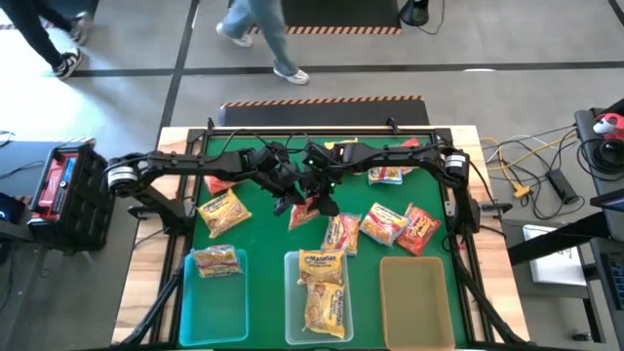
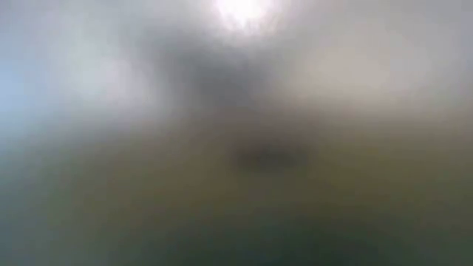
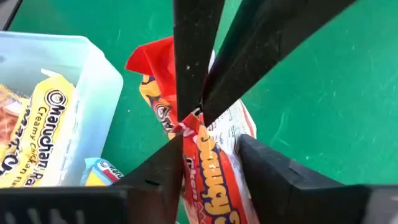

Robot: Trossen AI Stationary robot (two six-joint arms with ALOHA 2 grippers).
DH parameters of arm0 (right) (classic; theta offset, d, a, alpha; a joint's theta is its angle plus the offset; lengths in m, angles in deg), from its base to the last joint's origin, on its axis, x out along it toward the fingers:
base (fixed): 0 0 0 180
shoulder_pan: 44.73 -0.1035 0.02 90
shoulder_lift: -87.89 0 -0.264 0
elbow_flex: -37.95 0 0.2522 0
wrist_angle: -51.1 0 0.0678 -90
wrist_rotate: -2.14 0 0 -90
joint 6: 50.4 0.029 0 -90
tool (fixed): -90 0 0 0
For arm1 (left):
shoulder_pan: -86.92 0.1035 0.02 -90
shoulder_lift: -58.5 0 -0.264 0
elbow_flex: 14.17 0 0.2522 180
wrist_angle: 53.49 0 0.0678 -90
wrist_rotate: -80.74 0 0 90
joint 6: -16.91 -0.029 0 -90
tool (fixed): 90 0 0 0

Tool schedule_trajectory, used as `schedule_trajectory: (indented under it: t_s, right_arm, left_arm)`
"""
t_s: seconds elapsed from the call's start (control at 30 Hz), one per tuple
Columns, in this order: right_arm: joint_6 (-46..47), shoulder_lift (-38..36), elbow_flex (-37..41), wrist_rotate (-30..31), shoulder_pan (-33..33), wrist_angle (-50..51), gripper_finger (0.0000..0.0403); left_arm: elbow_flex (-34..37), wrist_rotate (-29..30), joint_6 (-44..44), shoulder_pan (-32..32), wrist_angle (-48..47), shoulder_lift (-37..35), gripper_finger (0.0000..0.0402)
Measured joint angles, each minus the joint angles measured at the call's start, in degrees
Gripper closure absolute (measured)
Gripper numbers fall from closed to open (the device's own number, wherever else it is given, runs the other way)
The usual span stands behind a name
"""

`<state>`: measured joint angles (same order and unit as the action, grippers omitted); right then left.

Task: Sort Maruchan noodles
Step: Put the orange noodle pack into the orange bin

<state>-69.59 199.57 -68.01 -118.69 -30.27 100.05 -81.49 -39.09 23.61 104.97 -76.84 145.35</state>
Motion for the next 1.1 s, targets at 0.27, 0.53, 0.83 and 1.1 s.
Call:
schedule_trajectory:
  t_s: [0.27, 0.53, 0.83, 1.1]
  right_arm:
    - [1.4, 0.0, 0.0, -0.1, 0.0, 1.8, 0.0358]
    - [2.8, -1.2, 0.0, 1.0, 0.7, 5.5, 0.0375]
    - [9.1, -6.0, 0.0, 1.5, 1.6, 10.0, 0.0377]
    - [17.3, -12.3, 0.0, 3.4, 1.1, 22.5, 0.0377]
  left_arm:
    - [0.0, 0.0, 4.8, 0.3, -1.2, -0.5, 0.0394]
    - [-0.1, 2.4, 5.9, 0.7, -7.2, -0.7, 0.0315]
    - [-0.3, 2.6, 6.3, 1.4, -7.9, -1.9, 0.0242]
    - [0.0, 9.6, 4.5, 2.8, -15.3, -5.2, 0.0237]
